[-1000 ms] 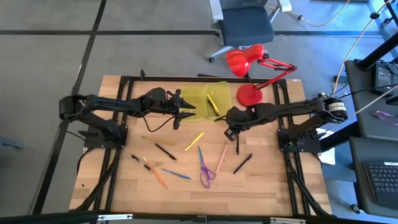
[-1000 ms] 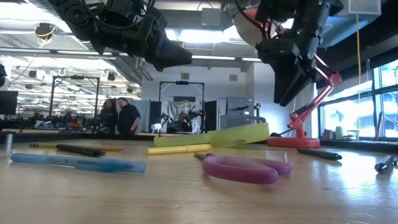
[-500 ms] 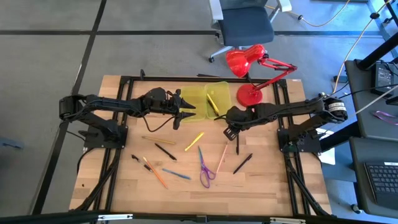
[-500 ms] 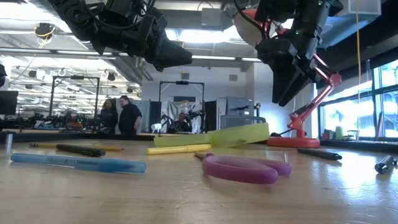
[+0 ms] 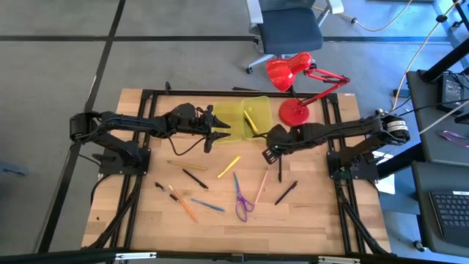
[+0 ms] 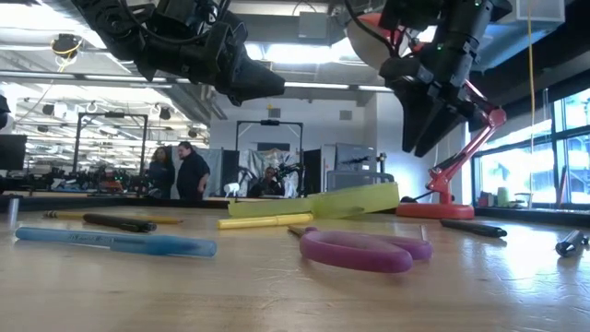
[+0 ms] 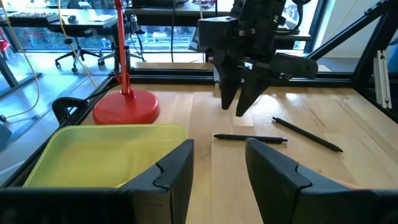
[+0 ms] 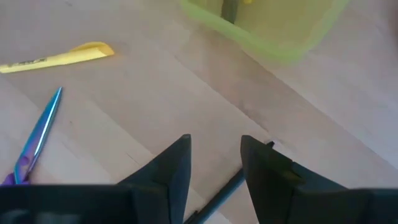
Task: Pick & place school supplies into a supply box
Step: Put the black pen into the yellow supply box
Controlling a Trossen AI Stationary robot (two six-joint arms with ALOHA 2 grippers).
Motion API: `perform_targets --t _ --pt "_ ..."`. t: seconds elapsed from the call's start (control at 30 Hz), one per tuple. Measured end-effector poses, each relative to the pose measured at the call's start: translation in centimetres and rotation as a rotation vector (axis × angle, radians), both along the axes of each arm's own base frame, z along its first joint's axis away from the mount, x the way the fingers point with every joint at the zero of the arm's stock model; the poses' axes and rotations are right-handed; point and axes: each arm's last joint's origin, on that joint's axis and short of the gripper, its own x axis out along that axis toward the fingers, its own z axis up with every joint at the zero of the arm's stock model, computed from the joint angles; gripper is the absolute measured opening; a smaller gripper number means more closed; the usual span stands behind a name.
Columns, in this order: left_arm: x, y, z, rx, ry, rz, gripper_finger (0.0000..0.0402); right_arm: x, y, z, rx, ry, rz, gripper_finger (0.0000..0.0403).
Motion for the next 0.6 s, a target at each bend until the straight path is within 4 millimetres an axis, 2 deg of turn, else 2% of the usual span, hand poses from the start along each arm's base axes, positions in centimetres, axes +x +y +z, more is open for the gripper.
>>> perform_targets --t 0.33,0.6 --pt "0.0 0.0 0.0 -0.001 0.001 0.0 0.0139 -0.4 1.3 -0.8 0.006 0.004 -0.072 0.0143" --pt "0.0 0.0 0.0 -0.001 0.001 0.0 0.0139 -0.8 1.8 -3.6 0.007 -0.086 -0.135 0.0143"
